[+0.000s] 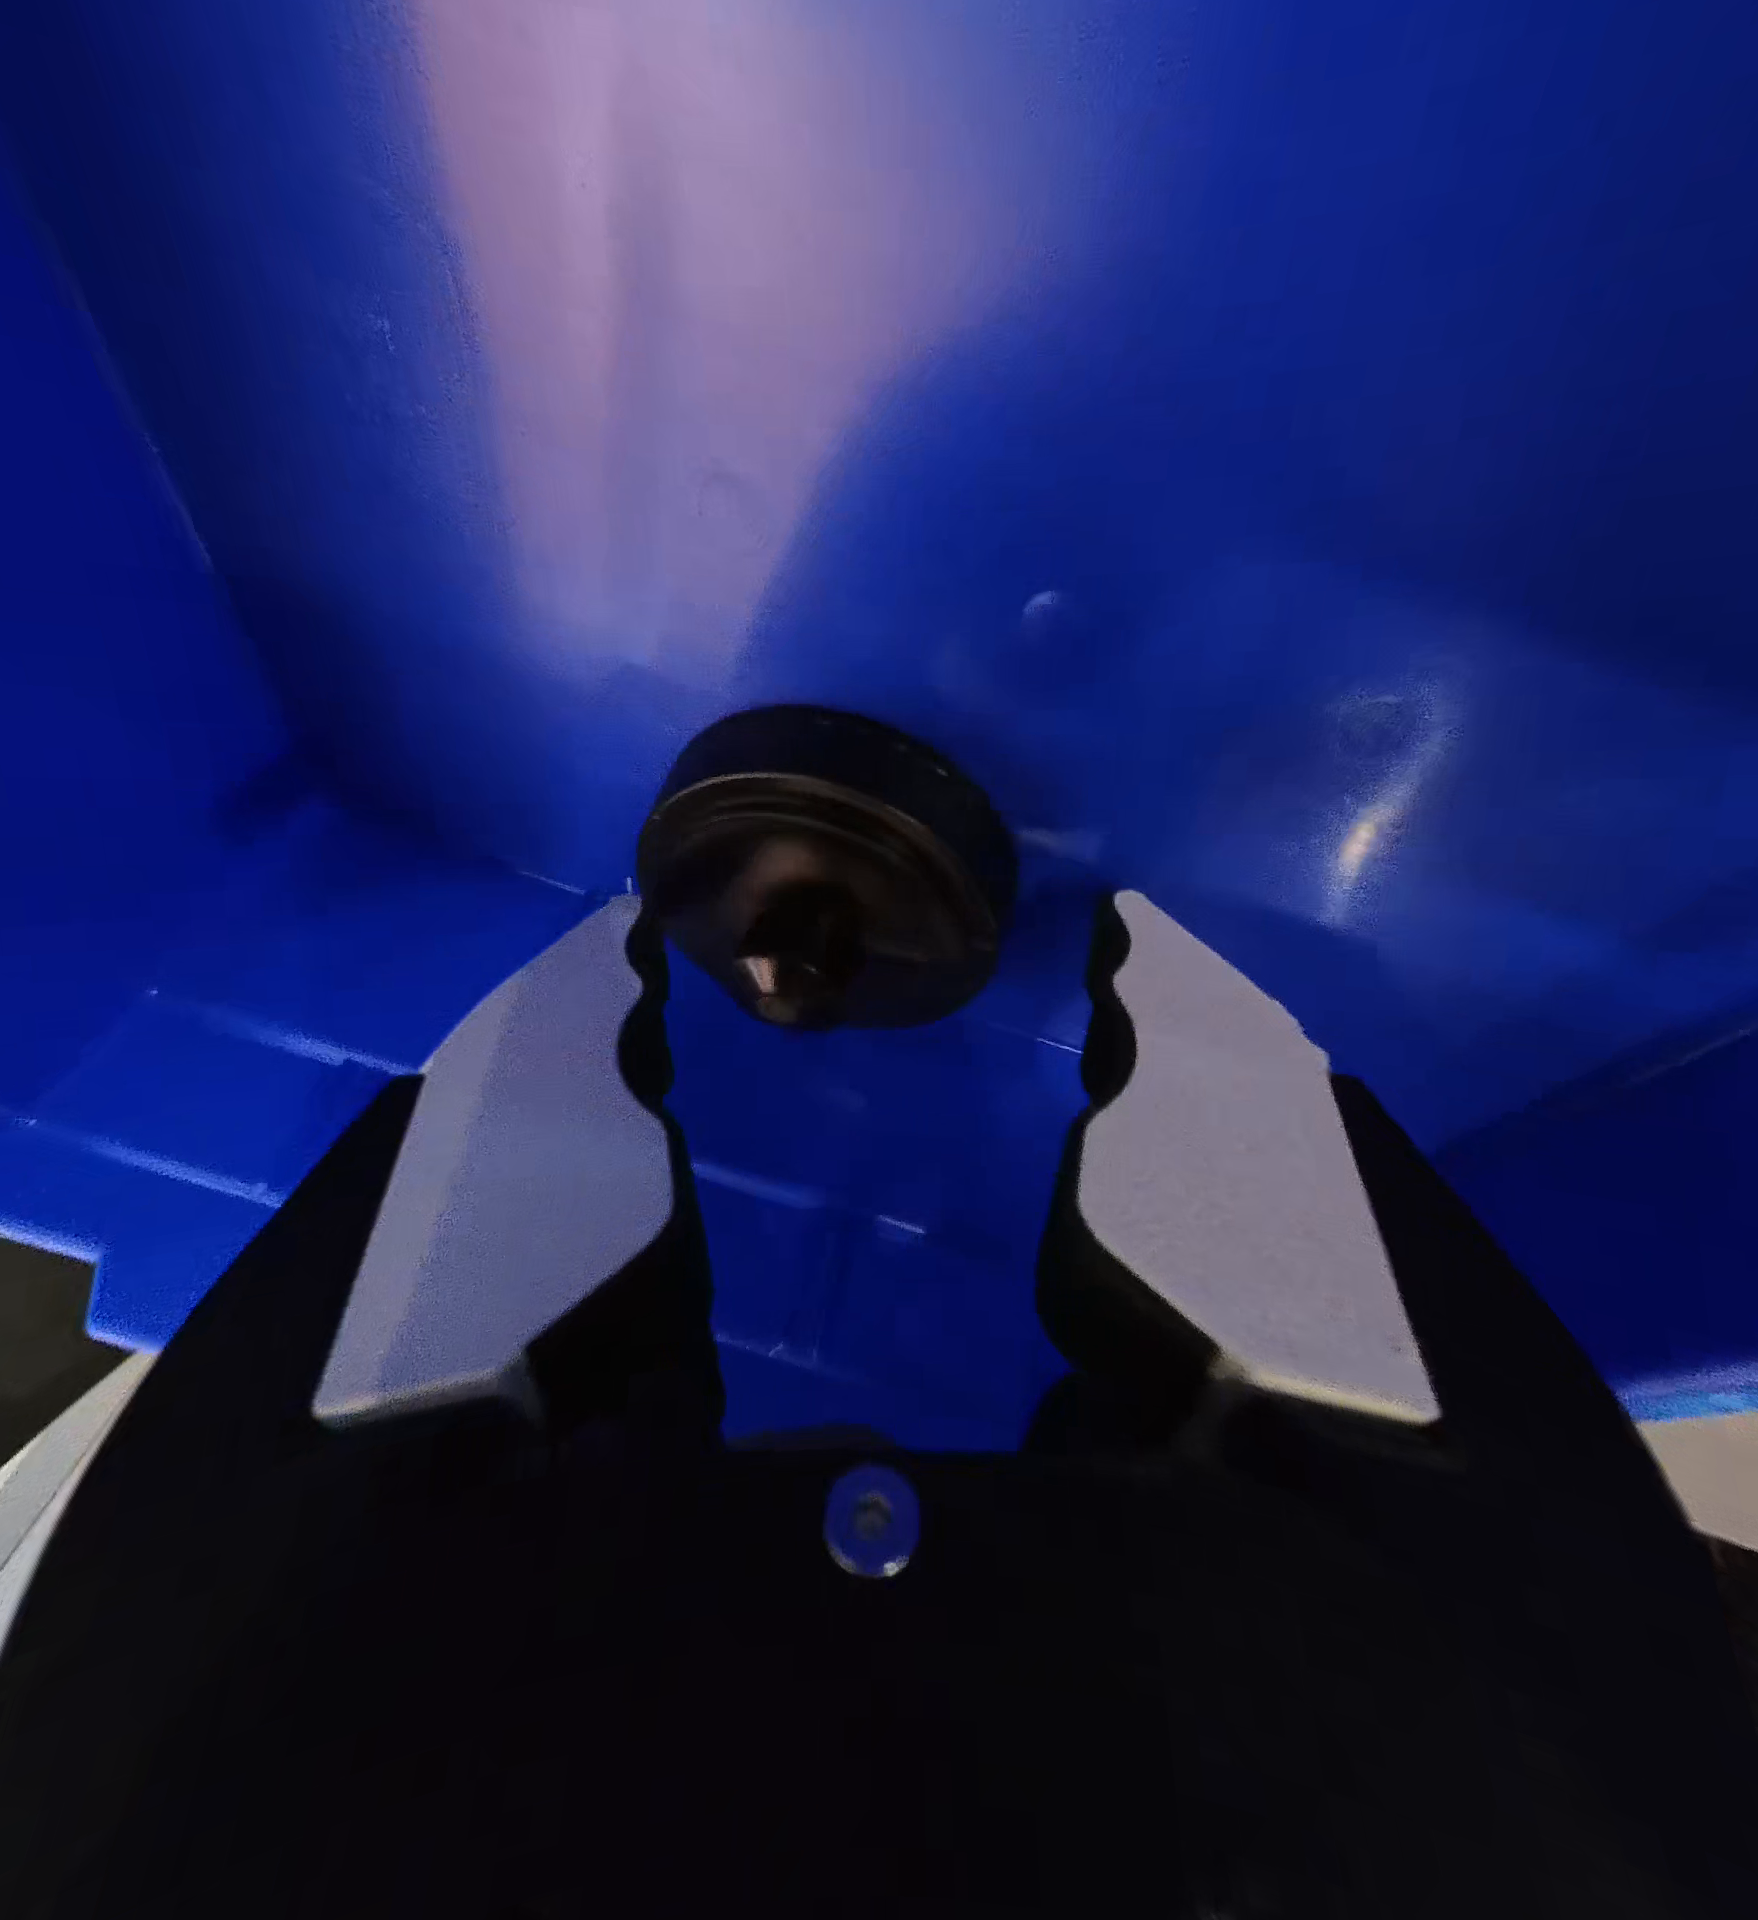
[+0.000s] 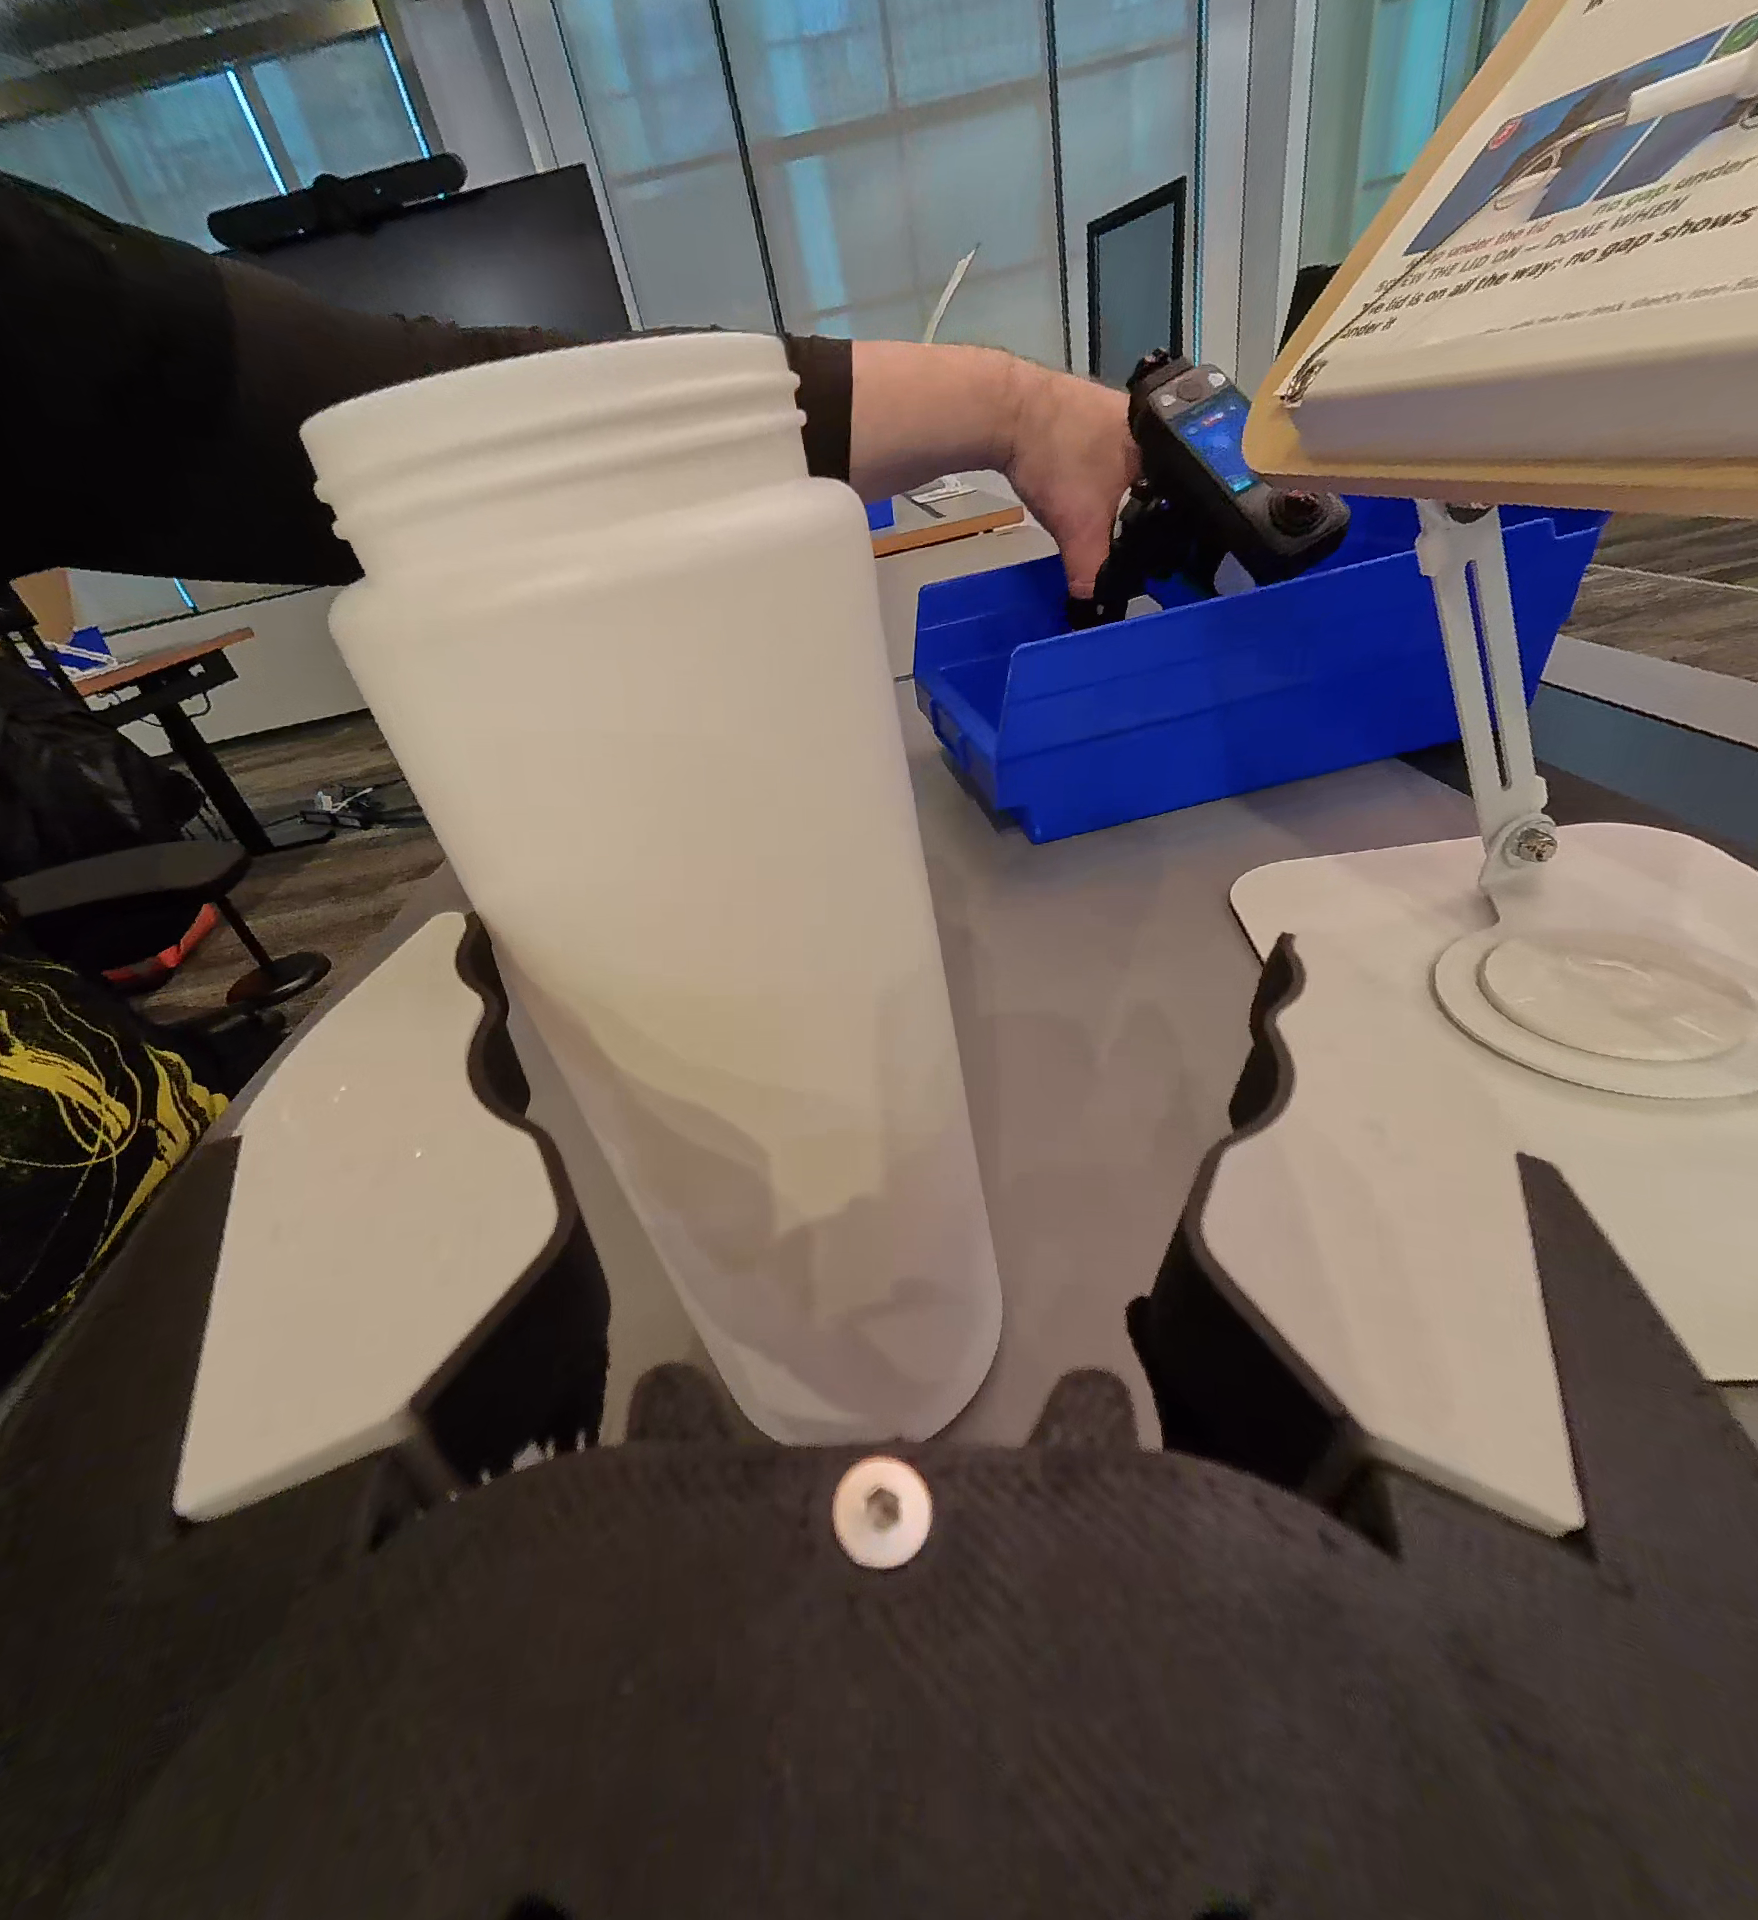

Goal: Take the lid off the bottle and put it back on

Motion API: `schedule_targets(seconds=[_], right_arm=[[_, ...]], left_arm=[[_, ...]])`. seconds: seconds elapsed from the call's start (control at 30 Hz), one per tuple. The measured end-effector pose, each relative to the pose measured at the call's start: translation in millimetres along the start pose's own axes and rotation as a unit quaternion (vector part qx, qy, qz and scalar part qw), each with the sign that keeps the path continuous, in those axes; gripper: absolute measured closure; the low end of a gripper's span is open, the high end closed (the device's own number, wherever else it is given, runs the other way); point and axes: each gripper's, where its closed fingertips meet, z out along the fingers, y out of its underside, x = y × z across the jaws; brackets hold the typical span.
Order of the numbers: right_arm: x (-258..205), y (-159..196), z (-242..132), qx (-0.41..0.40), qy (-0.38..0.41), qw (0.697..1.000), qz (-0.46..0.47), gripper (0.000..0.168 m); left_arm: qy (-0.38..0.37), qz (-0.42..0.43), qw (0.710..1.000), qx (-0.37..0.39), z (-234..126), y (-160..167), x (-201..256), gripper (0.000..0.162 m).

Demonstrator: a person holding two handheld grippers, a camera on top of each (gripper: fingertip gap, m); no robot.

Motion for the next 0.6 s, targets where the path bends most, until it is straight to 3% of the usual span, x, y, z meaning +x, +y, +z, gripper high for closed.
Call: schedule_targets(seconds=[0.07, 0.2, 0.3, 0.43, 0.6], right_arm=[[-0.1, 0.6, 0.4, -0.002, 0.000, 1.000, 0.000, 0.036], [-0.3, 1.7, 0.9, -0.006, 0.001, 1.000, -0.003, 0.036], [-0.1, 1.7, 0.8, -0.007, 0.002, 1.000, -0.004, 0.036], [-0.3, 2.4, 1.6, -0.009, 0.003, 1.000, -0.005, 0.037], [0.5, 4.8, 2.5, -0.016, 0.006, 1.000, -0.007, 0.038]], left_arm=[[0.023, -0.008, 1.000, -0.017, 3.3, 4.8, 0.6, 0.085], [0.060, -0.041, 0.997, -0.031, 9.6, 12.4, -1.4, 0.061], [0.059, -0.043, 0.997, -0.040, 9.8, 12.4, -4.3, 0.066], [0.053, -0.041, 0.996, -0.051, 11.5, 12.2, -10.0, 0.056], [0.025, -0.046, 0.998, -0.015, 7.3, -1.8, -25.3, 0.060]])
